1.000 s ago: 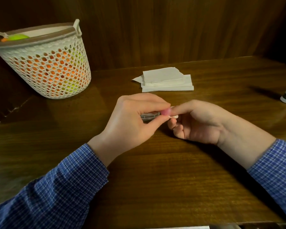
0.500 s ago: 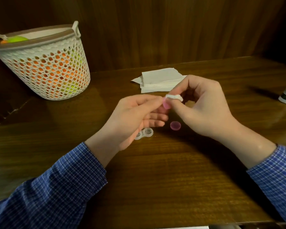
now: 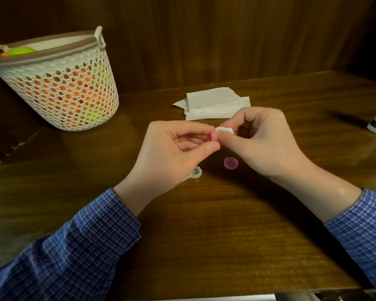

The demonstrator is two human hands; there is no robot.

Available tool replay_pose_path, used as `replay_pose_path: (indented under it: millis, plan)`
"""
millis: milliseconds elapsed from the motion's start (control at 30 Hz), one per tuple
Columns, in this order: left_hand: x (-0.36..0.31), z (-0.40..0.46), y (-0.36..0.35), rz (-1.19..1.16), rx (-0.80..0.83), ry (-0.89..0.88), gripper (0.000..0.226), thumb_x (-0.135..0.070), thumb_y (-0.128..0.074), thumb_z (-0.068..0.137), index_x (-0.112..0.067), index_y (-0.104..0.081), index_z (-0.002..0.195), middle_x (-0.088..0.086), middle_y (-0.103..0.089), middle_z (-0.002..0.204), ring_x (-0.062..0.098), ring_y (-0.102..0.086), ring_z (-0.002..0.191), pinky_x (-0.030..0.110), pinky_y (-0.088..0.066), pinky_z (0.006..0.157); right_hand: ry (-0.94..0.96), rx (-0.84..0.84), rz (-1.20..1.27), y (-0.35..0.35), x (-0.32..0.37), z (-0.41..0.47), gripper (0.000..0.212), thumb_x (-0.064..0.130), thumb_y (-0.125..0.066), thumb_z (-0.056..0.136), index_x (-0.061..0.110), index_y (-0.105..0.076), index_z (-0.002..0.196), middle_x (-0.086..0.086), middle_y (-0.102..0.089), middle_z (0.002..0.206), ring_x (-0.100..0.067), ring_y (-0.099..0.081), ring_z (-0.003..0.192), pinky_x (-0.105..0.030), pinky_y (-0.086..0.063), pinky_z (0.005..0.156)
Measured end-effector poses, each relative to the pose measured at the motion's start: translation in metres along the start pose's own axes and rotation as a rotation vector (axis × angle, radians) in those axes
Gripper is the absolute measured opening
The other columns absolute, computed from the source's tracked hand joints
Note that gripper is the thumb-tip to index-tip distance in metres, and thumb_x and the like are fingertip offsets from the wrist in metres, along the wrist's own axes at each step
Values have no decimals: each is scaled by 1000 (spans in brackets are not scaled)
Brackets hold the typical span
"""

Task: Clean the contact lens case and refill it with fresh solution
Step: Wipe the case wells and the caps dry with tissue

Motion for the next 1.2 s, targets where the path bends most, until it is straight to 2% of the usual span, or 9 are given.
replay_pose_path:
  millis: [133,300,433,500,567,700,833,967,1200]
  plan:
    - [-10,-3,-1,272,-34,-351,26,-8,-82,86,-7,-78,112,2,-78,105,10,-74,96,24,-62,81,-422,240,315,-9,-15,3,9,17,-86,75,11,-79,76,-13,-70,70,-20,-61,62,-31,-54,55]
    - [-14,-8,-5,380,-26,-580,22,-2,-82,85,0,-78,107,10,-78,106,16,-74,101,26,-61,87,-734,532,580,-15,-18,-1,7,16,-80,65,17,-81,72,1,-67,68,-4,-59,59,-12,-45,49]
    - [-11,-6,-5,320,-62,-480,27,-5,-81,86,-2,-77,112,8,-77,112,12,-73,105,25,-61,89,-538,410,506,-12,-15,5,8,14,-82,70,14,-74,69,-11,-64,68,-15,-56,60,-28,-45,57]
    - [-3,-4,-7,186,-68,-232,38,-8,-82,85,-8,-73,122,3,-76,116,10,-73,106,27,-62,87,-290,212,251,-3,-12,9,12,14,-84,78,13,-73,75,-20,-70,81,-27,-64,71,-40,-54,62]
    - [7,2,-7,-115,-20,111,37,-13,-80,86,-13,-72,122,2,-78,108,11,-76,99,27,-63,81,28,33,-99,5,-4,9,12,20,-83,83,20,-71,81,-5,-73,83,-18,-70,70,-32,-60,56]
    - [21,5,-18,-680,235,577,39,-29,-69,84,-4,-74,114,11,-77,95,17,-75,84,24,-61,71,310,71,-223,7,5,2,10,17,-79,87,19,-71,93,8,-71,91,-10,-72,73,-33,-63,57]
    - [23,4,-19,-781,318,557,33,-20,-68,83,-4,-75,112,10,-77,92,13,-74,82,21,-60,69,426,92,-228,8,8,2,8,14,-78,89,12,-74,96,2,-73,93,-14,-72,81,-36,-63,63]
    - [28,8,-15,-704,180,453,31,-19,-72,77,-7,-78,105,9,-78,92,14,-74,83,21,-59,71,319,29,-249,4,3,3,9,21,-78,90,18,-73,97,10,-71,94,-12,-72,71,-37,-62,54]
    - [27,8,-16,-495,63,351,31,-13,-77,80,-6,-73,109,6,-79,88,15,-75,82,25,-60,75,148,37,-250,3,-1,7,19,23,-82,85,32,-67,81,13,-68,83,0,-69,68,-15,-55,51]
Point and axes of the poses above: each hand's wrist, its own z-axis towards the middle knuckle, its own y-axis out of the back of the hand, x = y × z, the point moved 4 cm from there along z, towards the middle knuckle
